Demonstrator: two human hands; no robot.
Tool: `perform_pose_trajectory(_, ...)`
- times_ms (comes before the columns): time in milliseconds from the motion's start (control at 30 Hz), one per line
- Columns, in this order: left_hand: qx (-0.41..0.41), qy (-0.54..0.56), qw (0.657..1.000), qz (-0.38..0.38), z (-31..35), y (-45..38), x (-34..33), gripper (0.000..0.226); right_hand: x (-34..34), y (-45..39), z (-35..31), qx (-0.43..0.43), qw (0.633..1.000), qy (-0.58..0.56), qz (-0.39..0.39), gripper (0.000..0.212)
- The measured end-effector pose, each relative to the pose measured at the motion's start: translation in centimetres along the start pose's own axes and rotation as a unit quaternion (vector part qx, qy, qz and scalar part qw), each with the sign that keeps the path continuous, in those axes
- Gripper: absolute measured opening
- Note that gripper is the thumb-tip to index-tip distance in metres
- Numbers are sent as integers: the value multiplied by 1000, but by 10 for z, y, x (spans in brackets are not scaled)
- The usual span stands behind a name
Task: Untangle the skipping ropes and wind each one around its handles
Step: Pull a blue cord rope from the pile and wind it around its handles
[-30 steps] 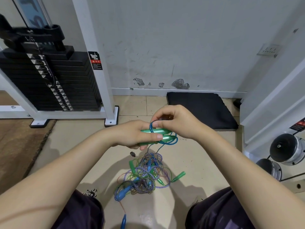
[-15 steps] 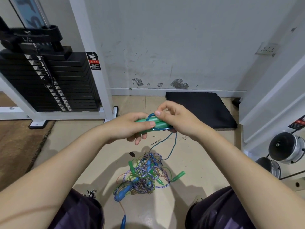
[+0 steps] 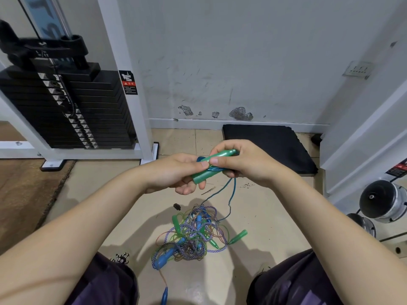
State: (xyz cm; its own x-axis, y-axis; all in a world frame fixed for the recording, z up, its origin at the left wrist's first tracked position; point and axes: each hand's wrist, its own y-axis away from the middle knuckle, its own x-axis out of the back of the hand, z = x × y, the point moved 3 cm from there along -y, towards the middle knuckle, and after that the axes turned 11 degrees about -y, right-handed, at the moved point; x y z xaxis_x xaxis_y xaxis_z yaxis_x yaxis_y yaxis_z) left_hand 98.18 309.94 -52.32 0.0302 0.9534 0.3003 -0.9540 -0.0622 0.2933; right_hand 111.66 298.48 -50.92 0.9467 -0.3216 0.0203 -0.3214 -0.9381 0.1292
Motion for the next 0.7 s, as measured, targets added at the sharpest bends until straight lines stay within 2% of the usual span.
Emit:
perform_pose_trajectory(133, -18, -13, 998, -53, -2, 1, 1, 40, -3, 0, 4, 2, 999, -37, -12, 5)
perform_pose_trajectory(200, -53, -14, 998, -30, -1, 0, 3, 34, -6, -1, 5, 7, 994, -104, -27, 16)
perform_pose_trajectory(300, -88, 16, 995, 48, 3, -2, 10, 33, -9, -2, 8, -20, 984, -167, -54, 37)
perform_pose_trajectory(333, -91, 26, 992, 80, 4, -2, 15, 33, -9, -3, 12, -30, 986, -154, -51, 37)
perform_pose_trajectory(433, -87, 9, 978, 190, 4, 0, 28, 29, -16, -5, 19, -28, 999, -37, -22, 12)
perform_pose_trajectory(567, -64, -87, 939, 327, 0, 3, 45, 30, -28, -8, 15, -10, 995, 99, 19, 21)
perform_pose_trajectory(700, 7, -252, 897, 363, -2, 4, 54, 27, -31, -11, 14, 0, 984, 172, 48, 11)
